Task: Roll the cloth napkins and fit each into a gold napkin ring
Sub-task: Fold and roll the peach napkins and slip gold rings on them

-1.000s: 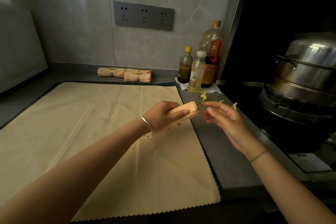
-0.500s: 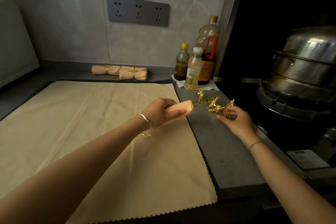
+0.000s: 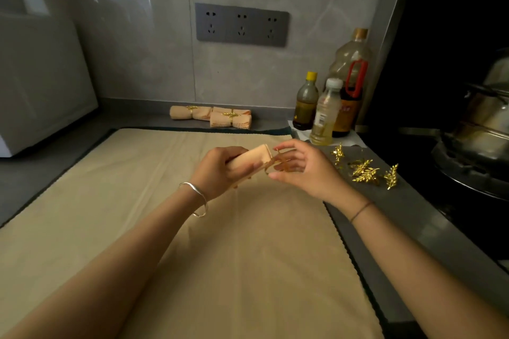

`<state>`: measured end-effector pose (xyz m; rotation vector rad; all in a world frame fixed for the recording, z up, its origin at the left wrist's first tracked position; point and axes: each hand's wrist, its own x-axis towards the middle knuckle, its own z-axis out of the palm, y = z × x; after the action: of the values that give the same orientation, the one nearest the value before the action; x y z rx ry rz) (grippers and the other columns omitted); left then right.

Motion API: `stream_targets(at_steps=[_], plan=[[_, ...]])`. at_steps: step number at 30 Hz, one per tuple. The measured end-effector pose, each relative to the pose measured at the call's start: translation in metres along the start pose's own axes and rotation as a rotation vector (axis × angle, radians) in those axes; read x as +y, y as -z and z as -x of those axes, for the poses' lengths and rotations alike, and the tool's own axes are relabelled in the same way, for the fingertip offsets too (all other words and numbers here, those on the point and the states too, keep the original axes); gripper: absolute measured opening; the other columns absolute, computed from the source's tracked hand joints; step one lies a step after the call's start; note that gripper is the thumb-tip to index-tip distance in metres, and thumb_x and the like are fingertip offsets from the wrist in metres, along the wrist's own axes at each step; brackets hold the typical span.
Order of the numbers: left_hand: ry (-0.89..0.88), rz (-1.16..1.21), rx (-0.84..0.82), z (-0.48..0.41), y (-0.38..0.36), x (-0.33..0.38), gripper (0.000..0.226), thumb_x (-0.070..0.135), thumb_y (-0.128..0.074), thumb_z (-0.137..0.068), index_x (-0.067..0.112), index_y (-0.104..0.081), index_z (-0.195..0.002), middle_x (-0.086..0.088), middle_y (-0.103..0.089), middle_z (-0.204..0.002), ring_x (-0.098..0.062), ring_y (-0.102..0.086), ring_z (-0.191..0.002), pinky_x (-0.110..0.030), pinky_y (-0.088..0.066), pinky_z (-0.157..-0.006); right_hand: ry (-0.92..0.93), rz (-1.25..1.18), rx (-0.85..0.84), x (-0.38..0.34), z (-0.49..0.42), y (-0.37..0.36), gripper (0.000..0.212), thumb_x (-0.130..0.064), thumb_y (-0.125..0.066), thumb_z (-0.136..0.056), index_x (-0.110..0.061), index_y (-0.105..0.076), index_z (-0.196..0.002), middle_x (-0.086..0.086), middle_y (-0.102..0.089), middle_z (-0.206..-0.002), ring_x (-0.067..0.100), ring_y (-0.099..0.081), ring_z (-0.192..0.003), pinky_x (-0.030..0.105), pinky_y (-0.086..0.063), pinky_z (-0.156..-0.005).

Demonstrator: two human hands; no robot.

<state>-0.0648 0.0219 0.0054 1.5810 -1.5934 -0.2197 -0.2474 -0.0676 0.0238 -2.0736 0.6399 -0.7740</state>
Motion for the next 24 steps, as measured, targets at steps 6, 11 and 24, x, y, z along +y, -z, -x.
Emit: stream_targets(at_steps=[6, 11, 24], plan=[[0.020, -0.006, 0.044, 0.000, 0.010, -0.013, 0.026, 0.049, -0.059, -0.079, 0.031, -0.062, -0.097, 0.008, -0.067, -0.080, -0.008, -0.061, -0.066, -0.022, -0.053, -0.056, 0.033, -0.289, 0.110, 0.007, -0.013, -0.027, 0.045, -0.007, -0.078, -0.070, -0.021, -0.056, -0.106, 0.000, -0.068, -0.108, 0.013, -0.067, -0.099, 0.025, -0.054, -0.084], [-0.006, -0.116, -0.001, -0.002, 0.010, -0.021, 0.032, 0.048, -0.061, -0.080, 0.028, -0.066, -0.103, 0.009, -0.068, -0.085, -0.008, -0.061, -0.070, -0.031, -0.056, -0.064, 0.091, -0.261, 0.160, 0.011, -0.011, -0.033, 0.046, -0.008, -0.079, -0.068, -0.023, -0.056, -0.104, 0.002, -0.068, -0.108, 0.012, -0.067, -0.098, 0.022, -0.054, -0.082], [-0.041, -0.175, -0.084, 0.001, 0.008, -0.019, 0.034, 0.045, -0.066, -0.079, 0.025, -0.063, -0.106, 0.006, -0.067, -0.092, -0.010, -0.061, -0.077, -0.032, -0.054, -0.070, 0.065, -0.264, 0.019, 0.007, -0.005, -0.037, 0.044, -0.025, -0.075, -0.064, -0.021, -0.061, -0.105, -0.003, -0.068, -0.107, 0.010, -0.067, -0.096, 0.022, -0.053, -0.080]])
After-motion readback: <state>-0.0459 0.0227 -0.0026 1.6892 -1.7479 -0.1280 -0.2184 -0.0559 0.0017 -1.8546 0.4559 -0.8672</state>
